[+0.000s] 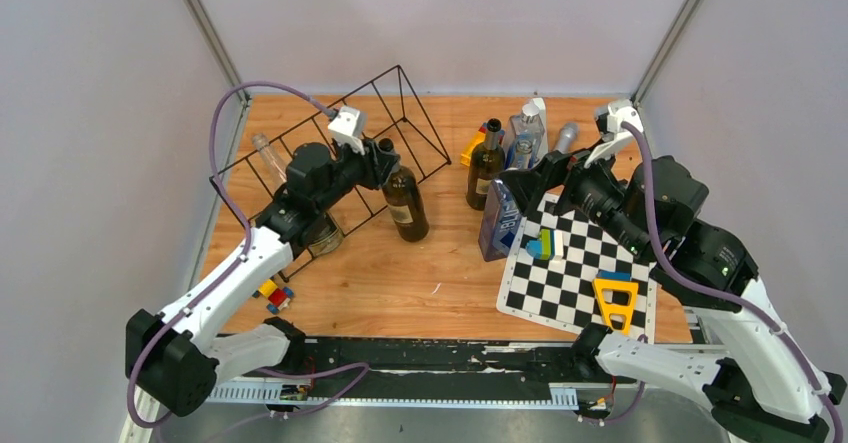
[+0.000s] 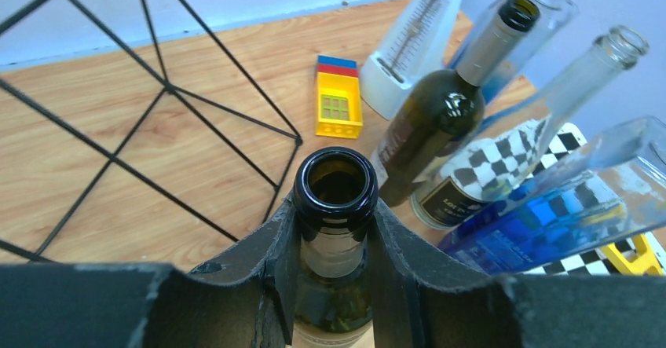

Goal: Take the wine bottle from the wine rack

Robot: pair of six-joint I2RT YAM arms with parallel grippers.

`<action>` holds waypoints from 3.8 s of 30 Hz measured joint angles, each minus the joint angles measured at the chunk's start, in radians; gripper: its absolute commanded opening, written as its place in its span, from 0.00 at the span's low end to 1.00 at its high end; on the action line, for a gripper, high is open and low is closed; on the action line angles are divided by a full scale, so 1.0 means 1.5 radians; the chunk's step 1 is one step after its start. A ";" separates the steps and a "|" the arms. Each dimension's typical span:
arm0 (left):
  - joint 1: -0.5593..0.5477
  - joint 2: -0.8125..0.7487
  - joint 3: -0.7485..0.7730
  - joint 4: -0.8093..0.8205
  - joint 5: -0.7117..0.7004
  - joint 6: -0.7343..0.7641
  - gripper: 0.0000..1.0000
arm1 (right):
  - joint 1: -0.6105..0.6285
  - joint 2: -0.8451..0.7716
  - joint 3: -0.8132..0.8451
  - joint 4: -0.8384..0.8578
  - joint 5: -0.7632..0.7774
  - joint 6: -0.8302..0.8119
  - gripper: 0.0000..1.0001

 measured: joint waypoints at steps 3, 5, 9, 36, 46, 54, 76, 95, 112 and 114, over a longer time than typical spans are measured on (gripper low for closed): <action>-0.053 0.003 -0.014 0.021 -0.040 0.005 0.00 | 0.000 0.000 0.002 -0.014 0.032 0.005 0.92; -0.084 0.011 -0.015 0.029 -0.071 0.010 0.00 | 0.000 0.006 0.012 -0.036 0.067 0.014 0.92; -0.132 0.038 -0.014 0.050 -0.127 0.026 0.00 | 0.000 0.032 0.052 -0.077 0.140 0.039 0.93; -0.299 0.265 0.134 0.141 -0.268 0.098 0.00 | -0.406 0.037 0.081 -0.159 0.017 0.057 0.95; -0.323 0.319 0.168 0.182 -0.288 0.127 0.00 | -0.406 0.025 0.055 -0.161 0.017 0.056 0.95; -0.333 0.345 0.195 0.183 -0.288 0.133 0.00 | -0.406 0.019 0.044 -0.161 0.016 0.056 0.95; -0.340 0.358 0.219 0.157 -0.315 0.122 0.49 | -0.406 0.009 0.043 -0.161 0.008 0.048 0.95; -0.340 0.358 0.234 0.116 -0.357 0.110 0.78 | -0.406 0.009 0.039 -0.161 -0.007 0.043 0.95; -0.340 0.341 0.316 0.045 -0.405 0.122 0.91 | -0.406 0.006 0.039 -0.161 -0.011 0.035 0.95; -0.340 0.330 0.316 0.037 -0.417 0.126 0.91 | -0.406 0.003 0.038 -0.162 -0.013 0.033 0.95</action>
